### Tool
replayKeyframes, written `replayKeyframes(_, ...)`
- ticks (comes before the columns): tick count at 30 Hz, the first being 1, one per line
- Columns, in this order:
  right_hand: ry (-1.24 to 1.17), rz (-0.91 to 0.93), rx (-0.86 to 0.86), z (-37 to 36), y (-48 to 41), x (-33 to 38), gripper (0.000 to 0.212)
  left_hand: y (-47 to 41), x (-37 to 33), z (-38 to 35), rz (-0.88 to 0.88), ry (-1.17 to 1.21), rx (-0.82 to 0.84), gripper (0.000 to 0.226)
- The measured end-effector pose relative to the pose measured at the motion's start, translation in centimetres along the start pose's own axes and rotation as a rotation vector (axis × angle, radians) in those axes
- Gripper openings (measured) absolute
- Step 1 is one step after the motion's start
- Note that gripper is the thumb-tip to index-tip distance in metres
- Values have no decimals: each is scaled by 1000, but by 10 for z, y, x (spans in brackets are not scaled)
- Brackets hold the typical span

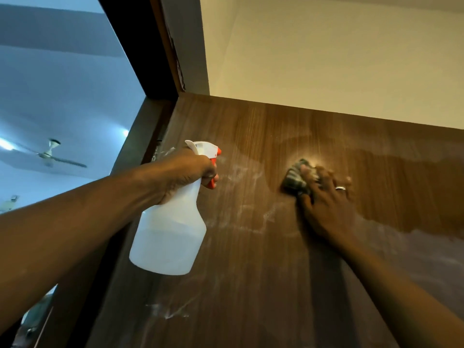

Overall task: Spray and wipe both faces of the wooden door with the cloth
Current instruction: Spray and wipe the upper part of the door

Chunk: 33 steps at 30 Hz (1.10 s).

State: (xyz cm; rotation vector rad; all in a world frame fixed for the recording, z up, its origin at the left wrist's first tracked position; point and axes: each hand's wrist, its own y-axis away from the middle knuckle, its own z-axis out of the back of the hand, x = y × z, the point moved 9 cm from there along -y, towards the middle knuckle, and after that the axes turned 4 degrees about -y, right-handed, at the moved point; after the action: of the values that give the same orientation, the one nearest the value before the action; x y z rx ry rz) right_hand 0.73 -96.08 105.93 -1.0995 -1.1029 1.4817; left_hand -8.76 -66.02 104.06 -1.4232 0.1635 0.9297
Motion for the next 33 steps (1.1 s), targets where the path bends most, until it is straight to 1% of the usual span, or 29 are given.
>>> replayKeyframes(2,-31,-157,-8,7,-22,-10,59,-5,8,13,-4,2,7,18)
replayKeyframes(3,-46,-204,-30,11,-35,-3,59,-7,13,21,-2,-6,4,16)
replayKeyframes(5,-88,-217,-70,17,-64,31,58,-11,21,36,9,-18,7,9)
replayKeyframes(6,-109,-188,-70,15,-79,56,58,-12,24,42,15,-18,19,11)
replayKeyframes(8,-112,-79,-49,7,-97,117,58,-19,30,55,-1,-26,27,28)
replayKeyframes(9,-94,-14,-45,1,-97,148,59,-23,33,62,-5,-29,22,32)
replayKeyframes(10,-68,50,-48,-4,-91,175,59,-24,34,67,-6,-26,18,28)
replayKeyframes(12,-23,150,-58,-14,-66,207,59,-26,38,78,0,-8,-3,13)
replayKeyframes(14,-6,208,-50,-18,-38,209,59,-28,45,88,14,18,-19,9)
replayKeyframes(16,2,207,-39,-18,-25,189,60,-27,52,97,15,7,-28,8)
replayKeyframes(18,-13,80,-25,-12,-30,154,60,-26,57,102,12,-7,-26,9)
replayKeyframes(20,-32,-86,-21,-5,-50,129,59,-30,64,109,24,-23,-31,17)
replayKeyframes(21,-39,-141,-32,-1,-64,128,60,-32,68,113,35,-29,-34,20)
replayKeyframes(23,-69,-169,-58,3,-95,149,60,-37,70,120,45,-27,-39,10)
replayKeyframes(24,-86,-156,-67,2,-110,168,60,-38,70,125,41,-16,-46,3)
replayKeyframes(26,-87,-92,-68,-4,-128,213,60,-43,72,131,48,5,-55,8)
replayKeyframes(29,-39,101,-83,-19,-109,277,60,-46,78,140,49,8,-47,5)
replayKeyframes(31,-35,221,-75,-25,-73,290,59,-48,83,143,61,7,-7,31)
replayKeyframes(33,-19,270,-62,-30,-46,276,58,-50,89,144,70,-2,13,47)
